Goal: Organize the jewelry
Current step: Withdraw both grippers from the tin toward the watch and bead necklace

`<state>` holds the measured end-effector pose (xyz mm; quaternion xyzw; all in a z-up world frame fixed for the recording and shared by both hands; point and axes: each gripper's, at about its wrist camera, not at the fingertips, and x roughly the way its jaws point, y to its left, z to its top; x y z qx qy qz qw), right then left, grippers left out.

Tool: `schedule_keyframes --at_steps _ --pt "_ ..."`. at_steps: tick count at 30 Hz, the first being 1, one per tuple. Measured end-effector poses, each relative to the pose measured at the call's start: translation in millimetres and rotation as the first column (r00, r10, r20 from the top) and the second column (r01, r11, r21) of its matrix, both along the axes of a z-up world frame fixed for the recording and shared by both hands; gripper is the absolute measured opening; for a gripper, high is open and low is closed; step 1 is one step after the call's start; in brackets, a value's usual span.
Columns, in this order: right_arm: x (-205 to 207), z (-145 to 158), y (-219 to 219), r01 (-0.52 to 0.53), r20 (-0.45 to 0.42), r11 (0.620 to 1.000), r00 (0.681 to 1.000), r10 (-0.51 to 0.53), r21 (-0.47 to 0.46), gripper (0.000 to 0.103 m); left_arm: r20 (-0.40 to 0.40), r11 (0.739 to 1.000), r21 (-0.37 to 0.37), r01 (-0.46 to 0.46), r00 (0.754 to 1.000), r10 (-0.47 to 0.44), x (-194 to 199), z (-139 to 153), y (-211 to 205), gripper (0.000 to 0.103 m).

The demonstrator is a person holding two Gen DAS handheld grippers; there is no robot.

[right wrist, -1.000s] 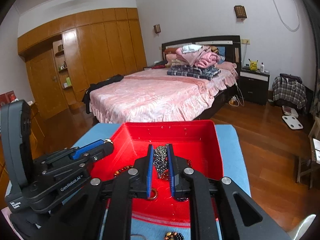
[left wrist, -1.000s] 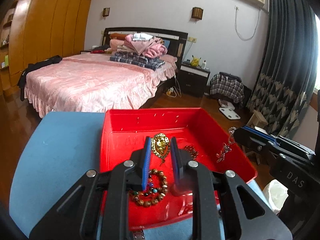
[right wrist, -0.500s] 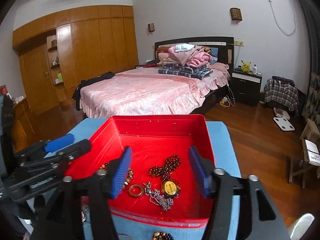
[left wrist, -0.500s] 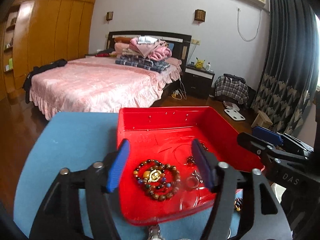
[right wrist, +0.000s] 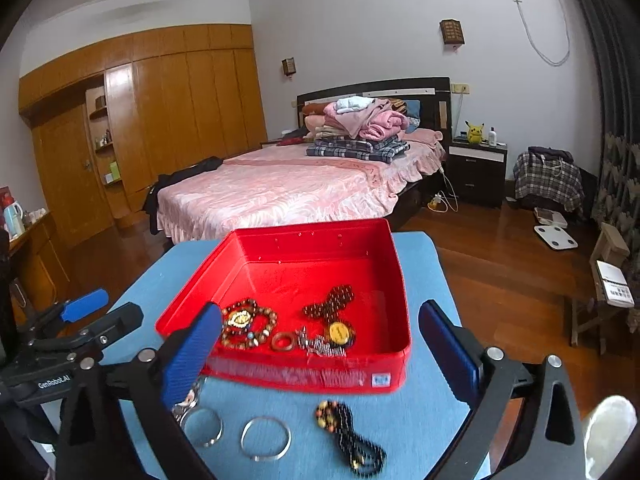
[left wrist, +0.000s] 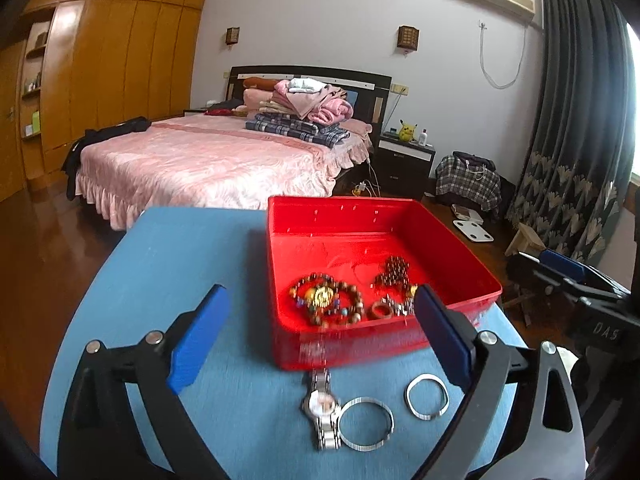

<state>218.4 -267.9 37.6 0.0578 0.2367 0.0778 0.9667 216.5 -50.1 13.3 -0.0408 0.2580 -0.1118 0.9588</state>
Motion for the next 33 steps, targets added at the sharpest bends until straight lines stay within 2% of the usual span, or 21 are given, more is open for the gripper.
schedule_keyframes --at_steps 7,16,26,29,31,33 --pt "-25.4 -10.2 -5.3 0.013 -0.025 1.000 1.000 -0.012 0.015 0.097 -0.035 1.000 0.023 -0.004 0.999 0.005 -22.9 -14.9 1.2 0.092" --pt "-49.8 -39.1 -13.1 0.034 -0.073 0.999 0.997 -0.032 0.027 0.097 -0.114 0.999 0.039 0.000 0.993 0.005 -43.0 -51.0 -1.4 0.092" --pt "-59.1 -60.5 -18.4 0.042 -0.109 0.999 0.993 -0.039 0.026 0.097 -0.149 0.999 0.053 0.006 0.989 0.002 -45.1 -67.1 -13.4 0.092" --pt "-59.9 -62.5 -19.8 0.042 -0.109 0.999 0.993 -0.039 0.026 0.097 -0.158 0.999 0.052 0.007 0.987 0.001 -44.5 -69.8 -14.6 0.089" --pt "-60.1 -62.9 -19.9 0.041 -0.108 0.999 0.993 -0.038 0.028 0.097 -0.170 0.999 0.049 0.013 0.985 -0.004 -42.5 -72.3 -16.7 0.083" --pt "-60.9 -64.7 -19.8 0.038 -0.109 0.999 0.993 -0.035 0.029 0.097 -0.177 0.999 0.053 0.014 0.984 -0.004 -41.8 -74.1 -19.0 0.082"
